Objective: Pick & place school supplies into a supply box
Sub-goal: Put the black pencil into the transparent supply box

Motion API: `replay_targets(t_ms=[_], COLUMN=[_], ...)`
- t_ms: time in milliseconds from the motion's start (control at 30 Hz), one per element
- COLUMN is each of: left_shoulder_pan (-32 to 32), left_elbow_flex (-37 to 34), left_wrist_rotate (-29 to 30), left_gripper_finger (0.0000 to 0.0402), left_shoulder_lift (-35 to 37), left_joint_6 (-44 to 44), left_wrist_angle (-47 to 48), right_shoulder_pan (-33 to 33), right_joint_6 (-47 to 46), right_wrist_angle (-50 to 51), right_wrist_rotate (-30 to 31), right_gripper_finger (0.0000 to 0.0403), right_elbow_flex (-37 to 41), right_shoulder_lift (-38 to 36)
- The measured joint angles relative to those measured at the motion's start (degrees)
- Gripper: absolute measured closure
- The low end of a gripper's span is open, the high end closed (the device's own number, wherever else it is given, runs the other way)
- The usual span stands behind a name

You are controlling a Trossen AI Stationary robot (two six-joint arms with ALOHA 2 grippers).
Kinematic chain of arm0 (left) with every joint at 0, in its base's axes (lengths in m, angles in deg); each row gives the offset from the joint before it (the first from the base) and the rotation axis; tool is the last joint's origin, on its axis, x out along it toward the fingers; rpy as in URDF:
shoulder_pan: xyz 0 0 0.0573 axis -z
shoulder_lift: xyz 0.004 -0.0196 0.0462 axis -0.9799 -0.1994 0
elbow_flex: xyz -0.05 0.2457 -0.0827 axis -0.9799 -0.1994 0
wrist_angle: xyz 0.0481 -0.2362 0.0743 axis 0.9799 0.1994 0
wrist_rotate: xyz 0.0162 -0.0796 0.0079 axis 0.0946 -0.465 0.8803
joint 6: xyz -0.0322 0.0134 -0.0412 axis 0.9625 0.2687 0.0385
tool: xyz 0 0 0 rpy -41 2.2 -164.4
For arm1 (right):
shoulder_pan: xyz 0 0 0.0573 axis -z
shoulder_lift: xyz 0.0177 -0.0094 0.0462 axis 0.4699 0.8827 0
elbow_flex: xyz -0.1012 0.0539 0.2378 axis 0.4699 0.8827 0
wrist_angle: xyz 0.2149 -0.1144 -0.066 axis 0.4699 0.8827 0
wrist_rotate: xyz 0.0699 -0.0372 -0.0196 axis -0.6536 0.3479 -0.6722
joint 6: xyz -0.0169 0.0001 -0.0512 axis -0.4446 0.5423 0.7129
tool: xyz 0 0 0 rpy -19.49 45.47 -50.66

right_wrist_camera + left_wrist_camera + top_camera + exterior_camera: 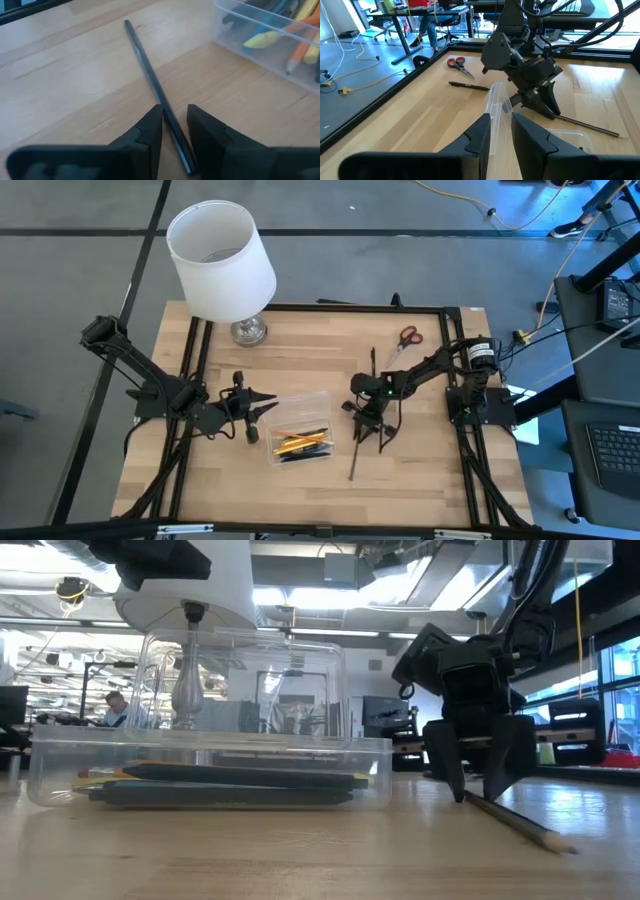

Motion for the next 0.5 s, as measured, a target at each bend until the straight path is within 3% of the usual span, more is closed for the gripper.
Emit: replay_targets(t_ms=[300,500], left_shoulder_pan=[0.0,0.0], left_elbow_flex=[0.0,0.0], left_wrist_rotate=[0.0,0.0], left_gripper_finger=[0.0329,0.0329], left_shoulder_lift=[0.0,0.0], left_joint_6=[0.0,0.0], left_wrist_angle=[0.0,0.0], right_shoulder_pan=[-0.7,-1.5], right_joint_6=[-0.6,-0.8], right_wrist_angle=[2.7,2.8], right_wrist_rotate=[1.3,2.9], right_gripper_finger=[0.0381,0.0379], right_elbow_flex=[-0.2,-0.2], right_shoulder_lift=[0.0,-0.2])
